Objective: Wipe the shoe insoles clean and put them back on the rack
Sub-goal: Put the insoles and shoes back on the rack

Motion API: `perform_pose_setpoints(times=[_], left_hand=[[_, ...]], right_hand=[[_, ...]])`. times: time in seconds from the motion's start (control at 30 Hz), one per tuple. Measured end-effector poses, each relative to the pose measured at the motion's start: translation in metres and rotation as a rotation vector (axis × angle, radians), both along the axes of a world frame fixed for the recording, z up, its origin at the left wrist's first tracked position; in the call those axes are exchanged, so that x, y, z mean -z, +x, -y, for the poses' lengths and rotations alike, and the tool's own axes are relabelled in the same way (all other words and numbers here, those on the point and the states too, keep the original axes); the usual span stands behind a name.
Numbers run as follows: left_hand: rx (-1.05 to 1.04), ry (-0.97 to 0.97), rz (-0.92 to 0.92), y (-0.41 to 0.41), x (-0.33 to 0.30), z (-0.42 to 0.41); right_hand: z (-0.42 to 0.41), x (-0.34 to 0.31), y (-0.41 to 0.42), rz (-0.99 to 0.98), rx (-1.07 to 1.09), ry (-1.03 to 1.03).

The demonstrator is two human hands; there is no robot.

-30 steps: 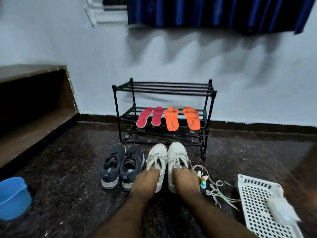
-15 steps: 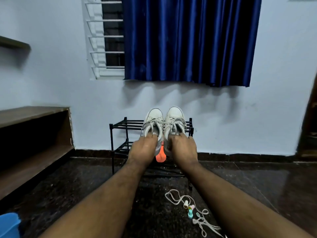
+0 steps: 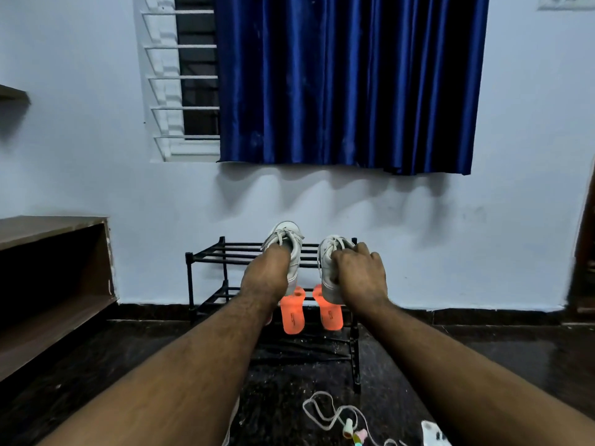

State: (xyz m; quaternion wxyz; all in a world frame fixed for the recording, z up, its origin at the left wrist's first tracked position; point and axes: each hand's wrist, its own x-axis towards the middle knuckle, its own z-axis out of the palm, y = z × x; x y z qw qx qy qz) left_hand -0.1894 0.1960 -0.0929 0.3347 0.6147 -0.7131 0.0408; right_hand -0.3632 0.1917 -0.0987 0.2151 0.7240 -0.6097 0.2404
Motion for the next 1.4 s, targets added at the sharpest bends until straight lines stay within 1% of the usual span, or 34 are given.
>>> perform_pose_setpoints(times=[0.07,0.13,0.2,0.3,0.43,0.53,0.63,0.73,0.8,0.87,0.9,0.97,1.03,1.13,1.23,1.33,1.4], left_hand=[[0.020,0.017,-0.019,0.001,-0.003,0.030],[-0.010,0.037,-0.010,0.005,-0.007,0.061],[-0.031,0.046,0.025,0.006,-0.010,0.096],[-0.033,0.049,0.028,0.003,-0.004,0.143],[-0.037,0.036,0.024,-0.003,0.018,0.203],[-0.029,0.034,0.012,-0.007,0.030,0.227],[-0.008,-0.043,0.036,-0.006,0.033,0.233],[0.032,-0.046,0.054,-0.005,0.041,0.222],[0.045,-0.124,0.165,-0.006,0.051,0.209],[0.054,-0.164,0.361,-0.006,0.063,0.195],[0.049,-0.119,0.420,-0.005,0.070,0.191],[0.021,0.046,0.419,-0.005,0.079,0.187],[0.013,0.132,0.412,-0.006,0.082,0.187],[0.016,0.208,0.494,-0.009,0.077,0.194],[0.017,0.238,0.507,-0.007,0.075,0.200],[0.013,0.205,0.496,-0.002,0.082,0.196],[-0.005,0.182,0.452,0.005,0.090,0.187]], right_hand=[[0.025,-0.002,-0.002,-0.050,-0.009,-0.010],[0.049,-0.003,-0.002,-0.093,-0.012,-0.025],[0.080,-0.002,-0.002,-0.089,-0.002,-0.049],[0.126,-0.003,-0.002,-0.064,0.023,-0.056],[0.176,0.012,0.003,-0.106,0.055,-0.044],[0.194,0.021,0.008,-0.010,0.032,-0.023],[0.203,0.024,0.011,0.050,0.010,-0.042],[0.200,0.037,0.015,0.096,0.015,-0.065],[0.190,0.049,0.019,0.101,0.021,-0.107],[0.176,0.062,0.022,-0.010,0.015,-0.116],[0.170,0.070,0.022,-0.083,0.016,-0.102],[0.163,0.086,0.022,-0.161,0.030,-0.037],[0.164,0.097,0.020,-0.168,0.067,0.068],[0.172,0.095,0.017,-0.138,0.092,0.163],[0.181,0.088,0.016,-0.155,0.075,0.142],[0.183,0.089,0.020,-0.154,0.093,0.161],[0.177,0.092,0.028,-0.129,0.084,0.126]])
